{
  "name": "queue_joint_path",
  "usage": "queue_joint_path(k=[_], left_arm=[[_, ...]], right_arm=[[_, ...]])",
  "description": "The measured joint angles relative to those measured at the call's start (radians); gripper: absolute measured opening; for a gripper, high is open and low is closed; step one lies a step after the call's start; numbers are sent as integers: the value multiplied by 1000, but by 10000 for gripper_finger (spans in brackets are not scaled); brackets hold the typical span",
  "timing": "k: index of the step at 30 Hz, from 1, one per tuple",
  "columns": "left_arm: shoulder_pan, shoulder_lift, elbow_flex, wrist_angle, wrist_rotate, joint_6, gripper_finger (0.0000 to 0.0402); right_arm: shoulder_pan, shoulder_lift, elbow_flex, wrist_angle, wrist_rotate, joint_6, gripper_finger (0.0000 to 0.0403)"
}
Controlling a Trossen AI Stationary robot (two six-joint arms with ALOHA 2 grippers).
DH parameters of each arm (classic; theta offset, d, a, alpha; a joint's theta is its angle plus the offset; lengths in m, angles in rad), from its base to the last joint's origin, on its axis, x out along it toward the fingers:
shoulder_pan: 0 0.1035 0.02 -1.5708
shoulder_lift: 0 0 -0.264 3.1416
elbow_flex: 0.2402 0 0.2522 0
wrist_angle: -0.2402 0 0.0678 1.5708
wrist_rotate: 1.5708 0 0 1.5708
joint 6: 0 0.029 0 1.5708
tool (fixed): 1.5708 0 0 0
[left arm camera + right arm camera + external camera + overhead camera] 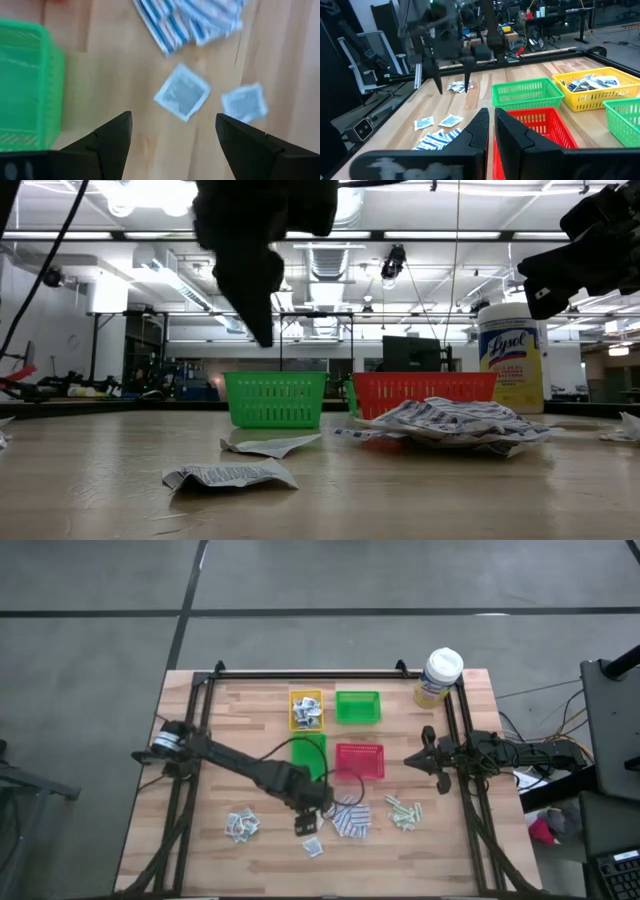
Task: Pick & Place First Aid Supplies
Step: Put the blue alcohol pad into the yellow bin
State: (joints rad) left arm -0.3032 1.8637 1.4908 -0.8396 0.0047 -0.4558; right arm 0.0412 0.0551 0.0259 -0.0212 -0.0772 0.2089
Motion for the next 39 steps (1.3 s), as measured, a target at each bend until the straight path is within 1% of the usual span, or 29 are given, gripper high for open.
queue_joint_path(k=[4, 8, 13, 20, 25, 39], left_arm=[[-31, 0, -72, 22, 1, 100, 280], [-45, -2, -108, 82, 1, 204, 280], [-48, -2, -122, 169, -3, 290, 280], [-33, -1, -123, 246, -30, 349, 280], [-11, 21, -123, 297, -26, 350, 280], [33, 104, -75, 277, -11, 241, 280]], right_arm=[[0, 0, 0, 0, 0, 0, 28], [0, 0, 0, 0, 0, 0, 28], [0, 0, 0, 0, 0, 0, 28], [0, 0, 0, 0, 0, 0, 28], [0, 0, 0, 0, 0, 0, 28], [0, 0, 0, 0, 0, 0, 28]])
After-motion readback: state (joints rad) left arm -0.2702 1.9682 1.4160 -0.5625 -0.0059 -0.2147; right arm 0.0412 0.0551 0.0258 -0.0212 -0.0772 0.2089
